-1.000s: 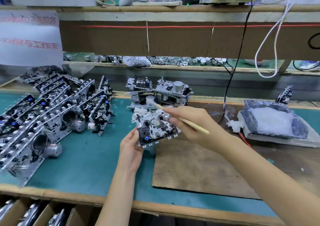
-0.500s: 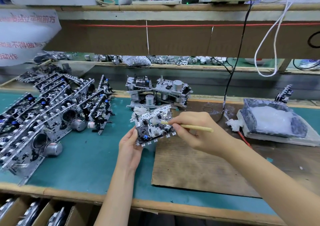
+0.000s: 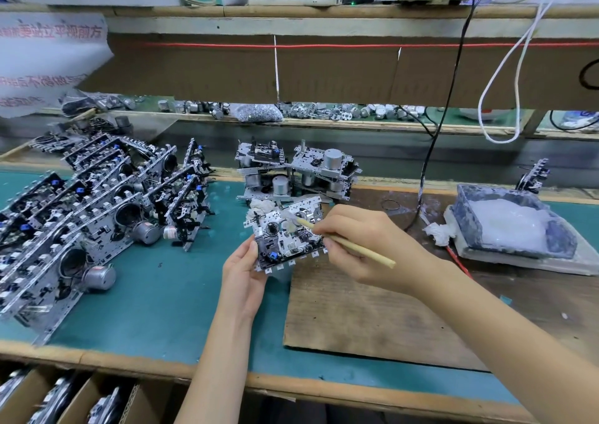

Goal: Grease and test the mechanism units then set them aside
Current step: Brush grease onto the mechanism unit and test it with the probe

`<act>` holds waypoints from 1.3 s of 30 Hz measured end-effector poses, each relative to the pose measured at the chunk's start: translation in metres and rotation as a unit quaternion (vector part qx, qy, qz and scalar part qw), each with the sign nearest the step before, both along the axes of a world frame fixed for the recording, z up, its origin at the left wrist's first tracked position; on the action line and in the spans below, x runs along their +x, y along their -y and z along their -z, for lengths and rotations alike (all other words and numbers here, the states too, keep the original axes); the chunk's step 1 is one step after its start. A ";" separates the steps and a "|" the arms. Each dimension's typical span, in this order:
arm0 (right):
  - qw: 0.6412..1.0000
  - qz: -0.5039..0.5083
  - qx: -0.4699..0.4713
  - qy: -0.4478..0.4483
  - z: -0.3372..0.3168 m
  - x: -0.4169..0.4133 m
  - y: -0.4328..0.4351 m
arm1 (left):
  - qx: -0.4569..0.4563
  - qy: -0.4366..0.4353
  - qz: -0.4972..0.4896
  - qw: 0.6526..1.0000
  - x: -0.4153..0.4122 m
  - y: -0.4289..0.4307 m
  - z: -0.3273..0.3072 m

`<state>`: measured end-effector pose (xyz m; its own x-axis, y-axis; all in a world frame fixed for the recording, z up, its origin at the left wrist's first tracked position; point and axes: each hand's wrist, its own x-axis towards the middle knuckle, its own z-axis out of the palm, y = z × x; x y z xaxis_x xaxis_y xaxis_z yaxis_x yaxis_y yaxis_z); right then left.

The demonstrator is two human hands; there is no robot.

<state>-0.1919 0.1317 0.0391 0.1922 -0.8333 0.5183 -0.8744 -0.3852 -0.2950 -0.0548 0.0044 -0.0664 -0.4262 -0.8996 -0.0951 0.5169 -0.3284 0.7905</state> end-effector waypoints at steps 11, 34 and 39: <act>0.996 0.011 0.044 -0.071 -0.002 0.003 0.000 | -0.003 -0.004 -0.002 1.000 0.001 0.000 0.001; 0.994 0.027 0.058 -0.086 -0.001 0.004 0.001 | -0.003 0.019 -0.004 1.000 0.000 0.002 0.003; 0.997 0.040 -0.024 -0.060 -0.003 0.003 0.001 | 0.002 0.015 -0.008 1.000 0.001 0.002 0.002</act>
